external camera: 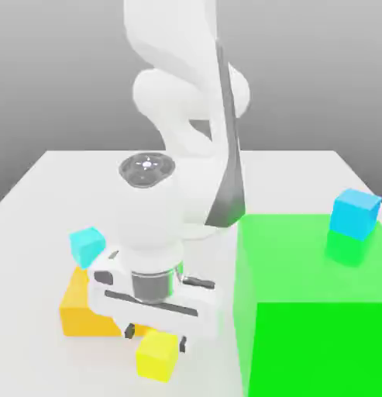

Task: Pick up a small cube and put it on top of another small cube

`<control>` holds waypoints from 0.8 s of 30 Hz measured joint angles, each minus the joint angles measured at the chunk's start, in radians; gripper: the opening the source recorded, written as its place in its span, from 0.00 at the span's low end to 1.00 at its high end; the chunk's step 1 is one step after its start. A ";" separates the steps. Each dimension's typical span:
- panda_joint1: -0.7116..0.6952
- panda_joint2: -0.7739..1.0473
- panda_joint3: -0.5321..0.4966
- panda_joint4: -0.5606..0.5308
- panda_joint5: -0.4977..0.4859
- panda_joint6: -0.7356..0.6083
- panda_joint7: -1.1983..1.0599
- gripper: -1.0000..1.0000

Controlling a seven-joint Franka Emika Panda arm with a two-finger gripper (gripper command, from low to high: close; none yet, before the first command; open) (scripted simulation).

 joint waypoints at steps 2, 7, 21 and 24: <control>0.000 0.000 0.000 0.000 0.000 0.000 0.000 0.00; -0.001 -0.001 0.001 0.000 -0.002 0.000 0.002 0.00; -0.058 -0.482 -0.031 -0.169 -0.070 -0.316 0.007 0.00; -0.071 -0.591 -0.043 -0.218 -0.073 -0.374 -0.007 0.00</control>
